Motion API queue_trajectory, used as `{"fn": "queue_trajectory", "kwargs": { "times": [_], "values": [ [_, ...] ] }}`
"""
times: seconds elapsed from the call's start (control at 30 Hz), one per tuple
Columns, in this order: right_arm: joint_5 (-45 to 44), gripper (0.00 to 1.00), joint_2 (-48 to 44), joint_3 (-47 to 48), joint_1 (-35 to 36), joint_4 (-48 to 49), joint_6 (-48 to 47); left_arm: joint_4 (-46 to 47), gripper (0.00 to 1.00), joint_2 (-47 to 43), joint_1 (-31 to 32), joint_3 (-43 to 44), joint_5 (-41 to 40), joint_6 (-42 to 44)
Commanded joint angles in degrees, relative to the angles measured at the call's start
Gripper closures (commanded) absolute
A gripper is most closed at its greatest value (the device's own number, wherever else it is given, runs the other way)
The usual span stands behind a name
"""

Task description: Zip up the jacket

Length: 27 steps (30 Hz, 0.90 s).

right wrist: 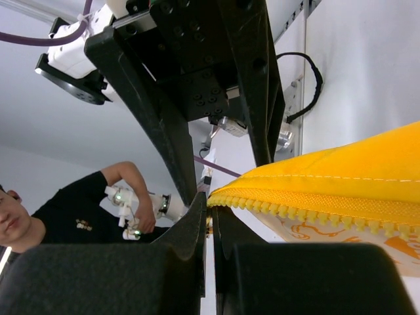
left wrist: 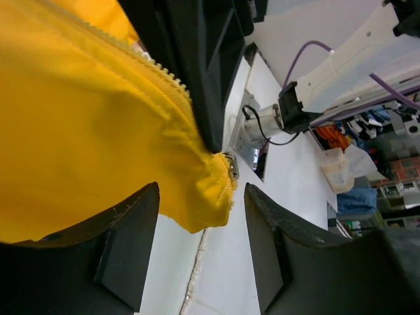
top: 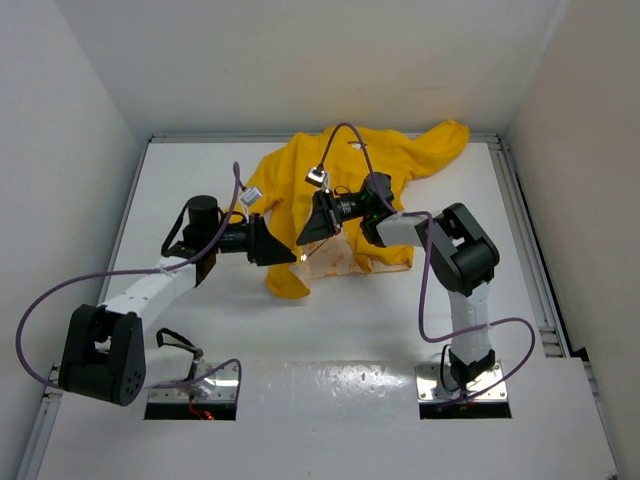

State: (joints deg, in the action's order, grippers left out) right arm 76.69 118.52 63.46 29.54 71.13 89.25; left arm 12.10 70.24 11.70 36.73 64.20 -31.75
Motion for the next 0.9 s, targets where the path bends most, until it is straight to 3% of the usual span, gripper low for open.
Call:
{"fn": "queue_trajectory", "kwargs": {
  "times": [0.0, 0.2, 0.37, 0.87],
  "values": [
    [0.66, 1.00, -1.01, 1.31, 0.61, 5.51, -2.15, 1.00, 0.41, 0.51, 1.65, 2.12, 2.76, 1.42],
    [0.40, 1.00, -0.48, 1.93, 0.43, 5.51, -2.33, 1.53, 0.46, 1.12, 2.18, 2.12, 2.77, 1.42],
    [0.66, 1.00, -0.22, 2.02, 0.52, 5.68, -2.15, 3.36, 0.58, 1.13, 2.18, 2.12, 2.77, 0.81],
    [0.48, 1.00, 0.40, 2.02, 0.87, 4.45, -3.38, 4.51, 0.61, 2.18, 3.24, 3.17, 1.71, -0.33]
  ]
}}
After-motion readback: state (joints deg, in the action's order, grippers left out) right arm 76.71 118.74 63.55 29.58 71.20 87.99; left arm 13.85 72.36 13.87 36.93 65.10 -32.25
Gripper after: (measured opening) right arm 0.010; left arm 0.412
